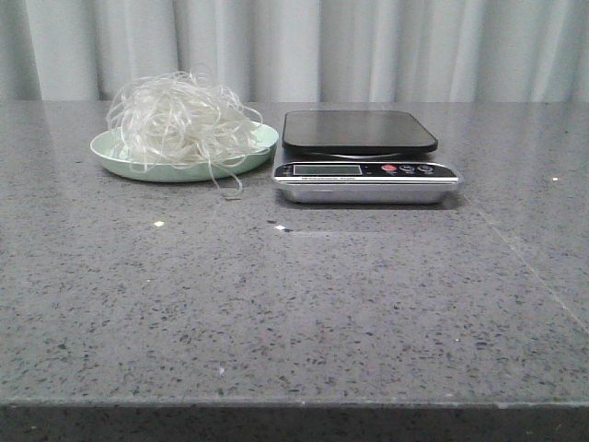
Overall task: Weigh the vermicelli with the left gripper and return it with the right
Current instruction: 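Move the left gripper toward the vermicelli on the pale green plate, then lower the left gripper and grasp the vermicelli pile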
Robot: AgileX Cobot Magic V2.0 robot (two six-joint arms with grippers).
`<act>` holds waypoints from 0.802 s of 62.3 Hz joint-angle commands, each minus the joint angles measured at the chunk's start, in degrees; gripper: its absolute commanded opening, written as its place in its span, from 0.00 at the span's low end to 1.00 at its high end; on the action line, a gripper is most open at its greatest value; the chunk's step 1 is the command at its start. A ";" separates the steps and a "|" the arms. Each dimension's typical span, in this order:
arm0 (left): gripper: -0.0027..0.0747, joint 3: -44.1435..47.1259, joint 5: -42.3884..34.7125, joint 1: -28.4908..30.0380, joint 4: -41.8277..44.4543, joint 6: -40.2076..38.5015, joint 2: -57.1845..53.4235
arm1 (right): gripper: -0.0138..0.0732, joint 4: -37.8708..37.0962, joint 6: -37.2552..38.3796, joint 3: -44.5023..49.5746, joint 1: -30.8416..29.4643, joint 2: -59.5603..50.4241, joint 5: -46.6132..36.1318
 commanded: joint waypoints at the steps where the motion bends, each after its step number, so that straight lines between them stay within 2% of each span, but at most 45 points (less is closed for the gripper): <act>1: 0.25 -2.80 -3.71 -0.42 -0.94 0.00 3.31 | 0.36 -0.54 -0.02 -0.45 -0.44 -0.89 -4.69; 4: 0.27 -3.51 -3.53 -0.42 -0.94 0.36 4.26 | 0.36 -0.54 -0.02 -0.45 -0.44 -0.89 -4.69; 9: 0.38 -6.24 -1.53 -0.42 -0.94 2.15 6.60 | 0.36 -0.54 -0.02 -0.45 -0.44 -0.89 -4.69; 18: 0.72 -12.61 2.54 -2.54 -1.08 3.19 12.18 | 0.36 -0.54 -0.02 -0.45 -0.44 -0.89 -4.69; 22: 0.80 -15.41 2.77 -4.80 -1.08 3.60 15.25 | 0.36 -0.54 -0.02 -0.45 -0.44 -0.89 -4.69; 28: 0.83 -19.19 2.77 -9.32 -1.08 6.08 20.66 | 0.36 -0.54 -0.02 -0.45 -0.44 -0.89 -4.69; 40: 0.83 -28.10 2.64 -18.13 0.35 6.22 33.07 | 0.36 -0.54 -0.02 -0.45 -0.44 -0.89 -4.69; 50: 0.83 -36.19 2.74 -20.80 0.52 6.11 44.38 | 0.36 -0.54 -0.02 -0.45 -0.44 -0.89 -4.69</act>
